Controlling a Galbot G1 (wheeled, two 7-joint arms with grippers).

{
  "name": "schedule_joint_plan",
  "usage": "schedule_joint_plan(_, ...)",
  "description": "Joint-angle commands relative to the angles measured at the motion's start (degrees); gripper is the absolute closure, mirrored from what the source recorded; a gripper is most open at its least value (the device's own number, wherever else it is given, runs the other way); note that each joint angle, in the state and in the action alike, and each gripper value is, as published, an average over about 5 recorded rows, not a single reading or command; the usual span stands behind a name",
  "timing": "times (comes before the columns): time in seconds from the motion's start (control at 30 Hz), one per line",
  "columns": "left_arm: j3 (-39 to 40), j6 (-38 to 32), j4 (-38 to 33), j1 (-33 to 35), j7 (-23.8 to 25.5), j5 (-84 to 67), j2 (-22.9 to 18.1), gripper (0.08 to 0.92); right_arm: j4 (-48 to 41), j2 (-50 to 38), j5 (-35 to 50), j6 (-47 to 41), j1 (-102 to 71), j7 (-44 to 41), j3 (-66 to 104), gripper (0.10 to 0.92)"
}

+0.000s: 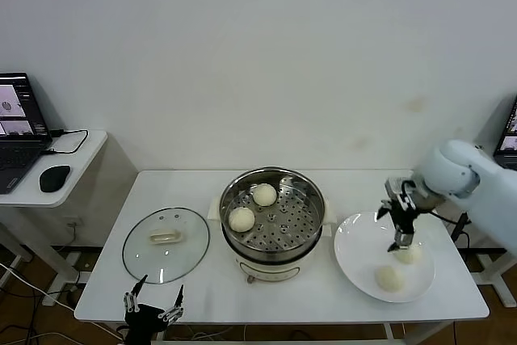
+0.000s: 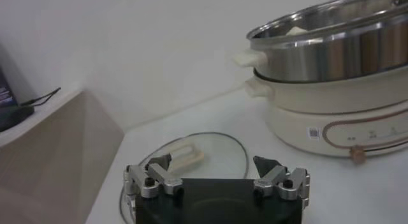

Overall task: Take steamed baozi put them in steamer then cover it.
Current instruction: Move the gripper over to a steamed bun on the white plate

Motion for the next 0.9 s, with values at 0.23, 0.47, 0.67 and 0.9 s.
schedule_joint_plan(0.23,-0.4,0.1,1.2,-0.1,0.0,0.3,-0.2,0.177,-2.7,0.4,-7.2,1.2,-13.5,3.5,5.4,0.203)
schedule_joint_plan(0.47,-0.6,0.1,1.6,-0.2,0.0,0.4,-0.2,0.177,-4.9,2.4,-8.4,1.2,-15.9,4.1,6.5,0.203)
schedule_joint_plan(0.67,-0.6,0.1,1.9,-0.3,0.0,0.4,-0.4,0.177,-5.8,3.7,-8.4,1.1,-16.4,4.3,6.6,0.202)
schedule_joint_plan(0.9,-0.6,0.1,2.4,-0.6,0.0,0.5,-0.4,0.177,-6.3,4.8,-8.3,0.9,-15.9,4.4,5.8,0.203)
